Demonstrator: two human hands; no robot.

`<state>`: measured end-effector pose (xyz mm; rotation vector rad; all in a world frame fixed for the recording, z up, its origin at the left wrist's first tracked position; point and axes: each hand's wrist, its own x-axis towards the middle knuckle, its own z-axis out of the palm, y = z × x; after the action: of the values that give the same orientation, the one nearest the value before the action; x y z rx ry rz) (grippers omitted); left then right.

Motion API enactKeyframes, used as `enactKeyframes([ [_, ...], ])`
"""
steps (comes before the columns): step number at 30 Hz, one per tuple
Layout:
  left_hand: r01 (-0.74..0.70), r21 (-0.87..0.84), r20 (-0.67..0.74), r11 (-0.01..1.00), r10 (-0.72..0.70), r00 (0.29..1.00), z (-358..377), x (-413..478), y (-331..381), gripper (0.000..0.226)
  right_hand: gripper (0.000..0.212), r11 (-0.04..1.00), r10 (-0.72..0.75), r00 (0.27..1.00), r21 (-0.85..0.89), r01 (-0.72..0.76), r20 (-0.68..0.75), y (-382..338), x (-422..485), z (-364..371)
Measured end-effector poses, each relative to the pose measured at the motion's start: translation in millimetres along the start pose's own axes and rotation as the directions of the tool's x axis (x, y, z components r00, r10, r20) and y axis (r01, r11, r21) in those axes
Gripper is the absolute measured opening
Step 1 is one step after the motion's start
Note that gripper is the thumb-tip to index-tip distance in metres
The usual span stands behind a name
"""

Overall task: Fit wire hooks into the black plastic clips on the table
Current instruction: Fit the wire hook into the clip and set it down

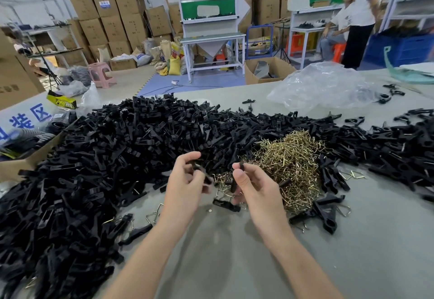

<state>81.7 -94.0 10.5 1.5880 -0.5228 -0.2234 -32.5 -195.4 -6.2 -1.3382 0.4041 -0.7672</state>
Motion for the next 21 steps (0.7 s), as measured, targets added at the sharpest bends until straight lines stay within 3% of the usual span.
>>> enactKeyframes([
  [3, 0.146, -0.274, 0.038, 0.951, -0.141, 0.989, -10.3, -18.0, -6.0, 0.036, 0.022, 0.999, 0.032, 0.996, -0.021, -0.031, 0.079, 3.1, 1.6, 4.5],
  [6, 0.334, -0.583, 0.184, 0.74, -0.281, 0.942, -11.9, -27.3, -8.0, 0.026, 0.019, 0.998, 0.054, 0.99, -0.025, -0.051, 0.133, 7.1, 2.2, 6.7],
  [10, 0.423, -0.661, 0.31, 0.62, -0.288, 0.906, -14.6, -30.2, -5.9, 0.038, 0.02, 0.996, 0.092, 0.983, -0.037, -0.087, 0.16, 10.9, 2.6, 7.0],
  [13, 0.409, -0.666, 0.302, 0.624, -0.275, 0.913, -12.2, -28.3, -5.6, 0.041, 0.026, 0.994, 0.103, 0.982, -0.052, -0.096, 0.157, 12.1, 5.0, 7.9],
  [16, 0.33, -0.641, 0.222, 0.693, -0.244, 0.944, -7.0, -26.9, -8.6, 0.045, 0.041, 0.992, 0.123, 0.975, -0.022, -0.121, 0.187, 12.2, 6.3, 8.3],
  [21, 0.23, -0.525, 0.147, 0.82, -0.178, 0.973, -7.3, -31.2, -13.3, 0.031, 0.032, 0.991, 0.123, 0.983, 0.03, -0.128, 0.137, 13.7, 8.2, 9.2],
])
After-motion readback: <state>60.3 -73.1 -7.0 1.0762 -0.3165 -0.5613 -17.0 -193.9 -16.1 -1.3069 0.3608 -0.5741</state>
